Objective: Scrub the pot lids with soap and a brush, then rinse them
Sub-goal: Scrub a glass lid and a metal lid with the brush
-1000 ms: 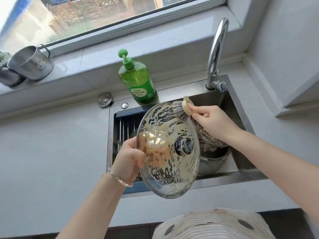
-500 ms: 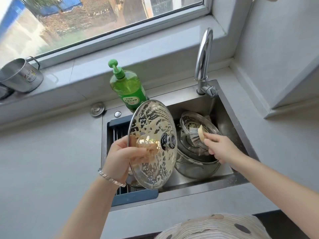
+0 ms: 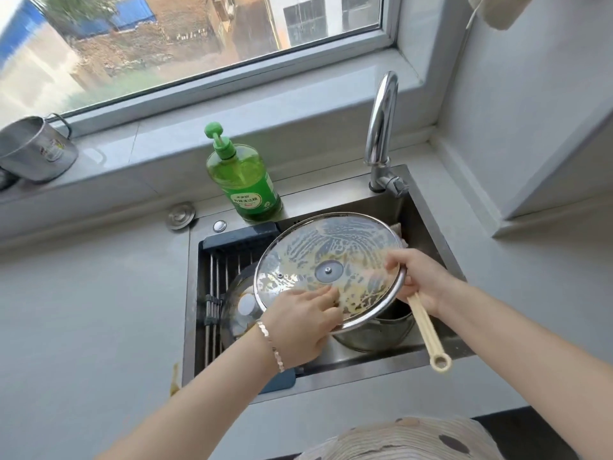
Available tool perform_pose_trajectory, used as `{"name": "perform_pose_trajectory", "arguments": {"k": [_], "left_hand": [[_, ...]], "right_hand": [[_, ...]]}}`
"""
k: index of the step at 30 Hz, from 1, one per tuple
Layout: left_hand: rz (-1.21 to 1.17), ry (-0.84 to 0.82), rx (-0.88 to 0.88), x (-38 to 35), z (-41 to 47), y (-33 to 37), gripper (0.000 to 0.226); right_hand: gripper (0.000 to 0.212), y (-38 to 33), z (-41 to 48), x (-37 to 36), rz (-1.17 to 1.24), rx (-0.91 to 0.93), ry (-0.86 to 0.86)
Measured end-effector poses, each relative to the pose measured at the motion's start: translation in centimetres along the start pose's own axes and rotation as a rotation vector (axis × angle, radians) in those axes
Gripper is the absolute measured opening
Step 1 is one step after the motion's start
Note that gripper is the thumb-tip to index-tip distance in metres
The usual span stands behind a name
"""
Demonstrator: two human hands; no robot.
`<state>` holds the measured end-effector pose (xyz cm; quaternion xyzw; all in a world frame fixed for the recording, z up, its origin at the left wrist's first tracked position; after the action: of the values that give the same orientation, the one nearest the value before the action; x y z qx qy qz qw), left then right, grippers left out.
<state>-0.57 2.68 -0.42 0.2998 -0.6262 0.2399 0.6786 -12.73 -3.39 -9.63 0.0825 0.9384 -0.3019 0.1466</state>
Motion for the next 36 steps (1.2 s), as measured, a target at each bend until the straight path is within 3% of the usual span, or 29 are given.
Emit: {"name": "perform_pose_trajectory", "arguments": {"k": [2, 4, 5, 7, 9, 11, 13, 16, 19, 21, 23, 25, 29, 33, 36], "left_hand": [[-0.061, 0.018, 0.113, -0.6, -1.1, -1.6, 0.028], [-0.251, -0.022, 0.396, -1.8, -2.8, -4.7, 0.059], [-0.395, -0.039, 0.571, -2.2, -3.8, -6.1, 0.070], [-0.692, 0.090, 0.922, -2.2, -6.0, -8.8, 0.080], [-1.151, 0.176, 1.216, -3.2, -7.5, -10.0, 0.087], [-1.735, 0.128, 1.217, -4.6, -6.6, -8.6, 0.079], [-2.062, 0.066, 1.090, -4.0, -5.3, -6.7, 0.073], [-2.084, 0.078, 1.025, -3.9, -5.2, -5.7, 0.089], [-2.072, 0.121, 0.997, -3.7, -5.5, -5.0, 0.086], [-1.996, 0.146, 1.017, -3.6, -6.1, -5.0, 0.080], [-1.938, 0.172, 1.043, -3.4, -6.5, -4.9, 0.077], [-1.898, 0.190, 1.055, -3.2, -6.3, -4.6, 0.080], [-1.860, 0.264, 1.033, -2.9, -5.6, -4.2, 0.083], [-1.910, 0.318, 1.052, -2.9, -6.6, -4.3, 0.094], [-1.915, 0.394, 1.075, -3.1, -7.3, -5.0, 0.086]], "right_hand": [[0.019, -0.4, -0.5, 0.3, 0.000, 0.072, 0.018], [0.019, -1.2, -1.2, 0.9, -0.049, 0.166, 0.040], [0.022, -1.8, -1.7, 1.1, -0.078, 0.205, 0.047], [0.027, -2.4, -2.3, 1.5, -0.089, 0.232, 0.036], [0.031, -2.4, -2.6, 1.7, -0.059, 0.194, 0.001], [0.032, -2.2, -2.8, 1.8, -0.054, 0.151, -0.030], [0.030, -2.0, -3.0, 1.9, -0.096, 0.122, -0.052], [0.020, -1.8, -2.6, 2.5, -0.186, 0.112, -0.001], [0.027, -5.1, -3.5, 4.9, -0.415, 0.379, 0.305], [0.034, -8.1, -5.5, 4.6, -0.827, 0.665, 0.464], [0.035, -7.8, -6.3, 1.4, -1.342, 0.767, 0.408], [0.039, -4.4, -6.2, -2.0, -1.676, 0.763, 0.265], [0.046, 0.8, -7.2, -8.0, -1.536, 0.900, -0.103], [0.041, -2.3, -4.3, -5.1, -1.506, 0.821, 0.157], [0.041, 0.0, -4.9, -4.9, -1.532, 0.713, 0.057]]}}
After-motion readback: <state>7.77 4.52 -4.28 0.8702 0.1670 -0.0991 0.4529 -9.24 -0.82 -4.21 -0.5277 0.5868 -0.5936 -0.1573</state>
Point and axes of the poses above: each hand's wrist, its own z-axis towards the middle knuckle, its own x-axis out of the back of the hand, y = z × x, the point moved 9 cm from there along z, towards the middle knuckle
